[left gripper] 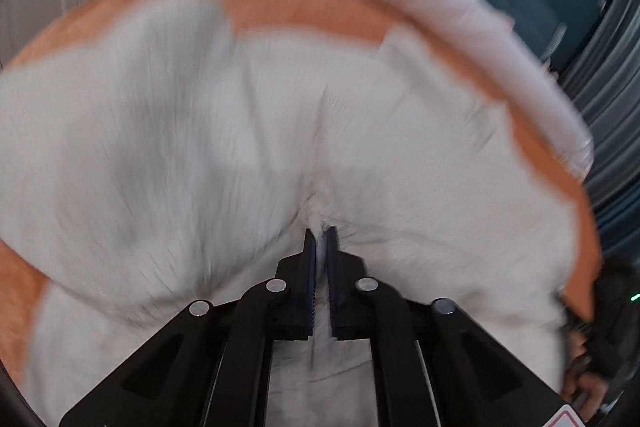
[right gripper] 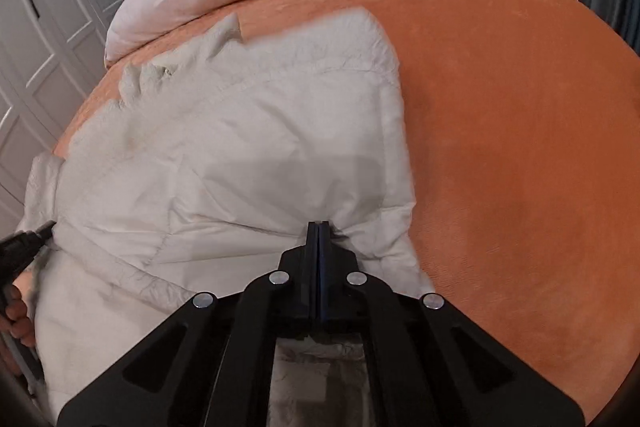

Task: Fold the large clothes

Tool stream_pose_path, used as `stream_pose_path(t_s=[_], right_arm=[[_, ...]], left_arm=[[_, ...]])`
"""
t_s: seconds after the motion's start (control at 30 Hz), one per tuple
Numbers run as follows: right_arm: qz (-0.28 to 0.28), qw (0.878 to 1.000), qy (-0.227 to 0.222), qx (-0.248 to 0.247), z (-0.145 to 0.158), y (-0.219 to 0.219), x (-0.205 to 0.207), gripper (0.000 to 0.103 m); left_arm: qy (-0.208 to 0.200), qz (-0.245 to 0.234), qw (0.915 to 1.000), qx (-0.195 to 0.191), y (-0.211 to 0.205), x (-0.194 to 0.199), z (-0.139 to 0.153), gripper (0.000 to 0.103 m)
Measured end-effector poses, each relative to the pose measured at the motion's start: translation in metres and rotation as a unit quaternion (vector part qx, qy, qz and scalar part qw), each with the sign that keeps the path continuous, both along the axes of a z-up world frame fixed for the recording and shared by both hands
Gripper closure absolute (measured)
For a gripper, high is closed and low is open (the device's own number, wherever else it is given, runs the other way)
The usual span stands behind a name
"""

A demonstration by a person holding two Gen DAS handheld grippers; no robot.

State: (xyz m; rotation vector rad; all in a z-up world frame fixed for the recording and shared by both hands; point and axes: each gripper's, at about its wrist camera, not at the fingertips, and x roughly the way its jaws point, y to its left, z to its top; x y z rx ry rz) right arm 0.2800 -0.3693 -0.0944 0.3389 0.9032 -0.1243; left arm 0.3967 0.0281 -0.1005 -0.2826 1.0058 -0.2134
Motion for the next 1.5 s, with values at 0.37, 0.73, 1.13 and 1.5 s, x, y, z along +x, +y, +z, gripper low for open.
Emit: stream_pose_path(t_s=[0.37,0.73,1.13,1.5], right_arm=[[-0.003,0.999,0.009,-0.035,-0.009,0.007,0.017,0.103],[0.028,0.998,-0.048,-0.028,0.060,0.050,-0.061,0.087],[0.151,0.988,-0.029,-0.025,0.029,0.182,-0.169,0.064],[0.155,0.985,-0.064,-0.049,0.008,0.191,-0.196,0.056]], left_arm=[[-0.033,0.013,0.9992,-0.017,0.005,-0.013,-0.008,0.092],[-0.086,0.131,0.9824,-0.102,0.125,-0.079,0.056,0.018],[-0.017,0.400,0.9073,-0.130,0.378,-0.078,0.014,0.016],[-0.056,0.301,0.9473,-0.095,0.345,-0.029,0.060,0.100]])
